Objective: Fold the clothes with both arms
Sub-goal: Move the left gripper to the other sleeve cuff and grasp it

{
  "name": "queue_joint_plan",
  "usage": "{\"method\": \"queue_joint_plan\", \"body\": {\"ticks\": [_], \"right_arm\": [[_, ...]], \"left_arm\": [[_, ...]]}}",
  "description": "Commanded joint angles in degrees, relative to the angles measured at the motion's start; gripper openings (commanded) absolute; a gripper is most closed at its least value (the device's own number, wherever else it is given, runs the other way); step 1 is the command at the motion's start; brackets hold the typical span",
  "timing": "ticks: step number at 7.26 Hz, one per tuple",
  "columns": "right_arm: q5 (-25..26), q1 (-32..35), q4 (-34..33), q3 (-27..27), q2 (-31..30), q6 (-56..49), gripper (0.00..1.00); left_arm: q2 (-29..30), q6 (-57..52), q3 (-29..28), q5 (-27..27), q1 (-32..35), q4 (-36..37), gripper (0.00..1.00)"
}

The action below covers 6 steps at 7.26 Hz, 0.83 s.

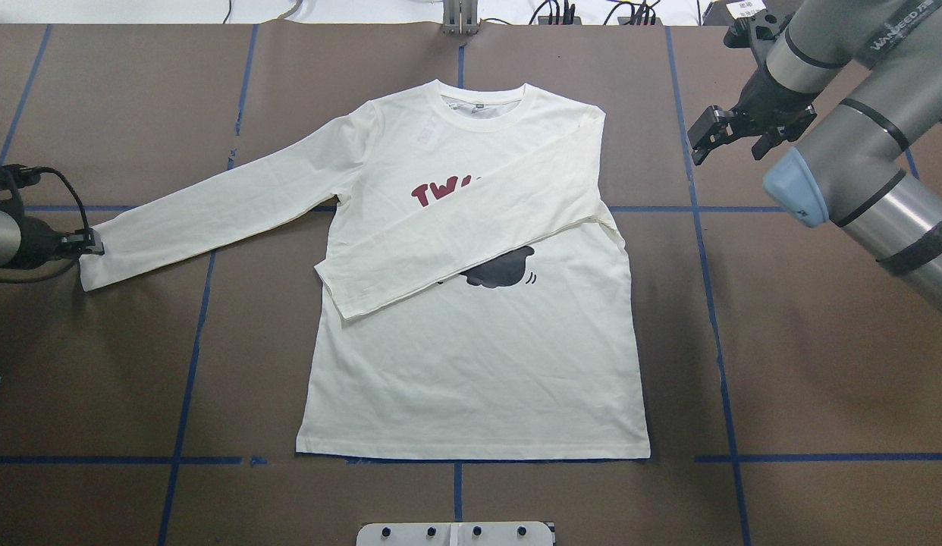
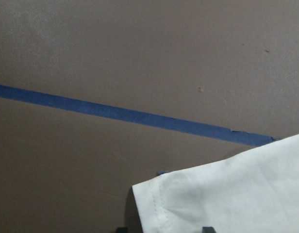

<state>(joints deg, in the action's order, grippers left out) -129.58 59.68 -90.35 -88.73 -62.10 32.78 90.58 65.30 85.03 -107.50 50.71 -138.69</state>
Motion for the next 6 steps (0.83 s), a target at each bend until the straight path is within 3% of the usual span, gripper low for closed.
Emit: {"method": "queue_joint_plan", "body": {"ticks": [1, 3, 6], "right_arm": [[0.0, 0.0, 0.0, 0.0, 0.0, 0.0, 1.0], [-0.1, 0.1, 0.1, -0.1, -0.1, 0.0, 1.0], [0.0, 0.3, 0.3, -2.4, -3.9, -0.4, 1.0]], "left_arm": [[0.1, -0.1, 0.3, -0.1, -0.1, 0.0, 0.0], [0.7, 0.0, 3.4, -0.4, -0.1, 2.3, 0.0], [11.3, 0.1, 11.9, -0.5, -0.1, 24.9, 0.0]]}}
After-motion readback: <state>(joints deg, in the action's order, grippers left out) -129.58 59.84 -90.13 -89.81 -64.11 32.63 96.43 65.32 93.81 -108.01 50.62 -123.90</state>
